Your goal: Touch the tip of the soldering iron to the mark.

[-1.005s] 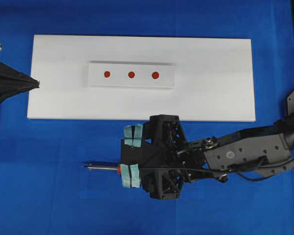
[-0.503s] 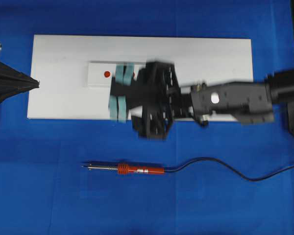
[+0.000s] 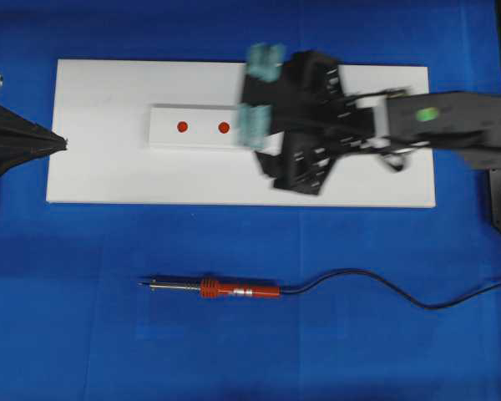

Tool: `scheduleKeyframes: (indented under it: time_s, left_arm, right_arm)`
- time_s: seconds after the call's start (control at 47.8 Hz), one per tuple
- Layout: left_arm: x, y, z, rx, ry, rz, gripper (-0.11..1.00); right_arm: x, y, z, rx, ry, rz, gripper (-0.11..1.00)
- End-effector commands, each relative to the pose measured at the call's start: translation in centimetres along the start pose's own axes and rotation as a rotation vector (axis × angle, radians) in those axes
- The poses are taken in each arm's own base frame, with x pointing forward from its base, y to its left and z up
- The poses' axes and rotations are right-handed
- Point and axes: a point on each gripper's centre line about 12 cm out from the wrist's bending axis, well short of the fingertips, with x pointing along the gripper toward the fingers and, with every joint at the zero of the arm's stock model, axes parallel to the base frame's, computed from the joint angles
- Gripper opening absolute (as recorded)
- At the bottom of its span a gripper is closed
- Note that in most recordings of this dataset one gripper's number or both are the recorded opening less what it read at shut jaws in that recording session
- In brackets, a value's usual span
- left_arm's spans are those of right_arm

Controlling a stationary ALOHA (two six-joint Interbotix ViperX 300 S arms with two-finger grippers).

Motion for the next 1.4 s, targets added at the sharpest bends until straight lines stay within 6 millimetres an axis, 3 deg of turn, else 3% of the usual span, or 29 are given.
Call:
scheduleKeyframes:
  time_s: [0.0, 0.356, 0.545, 0.712, 0.963, 1.382]
  left_arm:
    - [0.2, 0.0, 0.5, 0.002, -0.012, 0.001, 0.0]
    - [0.2, 0.0, 0.4, 0.0, -0.011, 0.001, 0.0]
    - [0.2, 0.0, 0.5, 0.0, -0.012, 0.001, 0.0]
    - [0.2, 0.0, 0.5, -0.001, -0.018, 0.001, 0.0]
    - [0.2, 0.0, 0.5, 0.0, -0.018, 0.001, 0.0]
    - [0.1, 0.0, 0.4, 0.0, -0.011, 0.001, 0.0]
  right_arm:
    - [-3.5, -1.1, -0.4, 0.015, -0.1, 0.028, 0.86]
    - [-11.5, -4.2, -7.4, 0.045, -0.296, 0.086, 0.84]
    - [-13.8, -5.3, -11.2, 0.059, -0.359, 0.096, 0.84]
    - [-14.4, -5.8, -13.8, 0.061, -0.397, 0.106, 0.84]
    - [-13.6, -5.9, -16.7, 0.068, -0.43, 0.133, 0.81]
    - [-12.4, -5.9, -17.8, 0.082, -0.445, 0.147, 0.79]
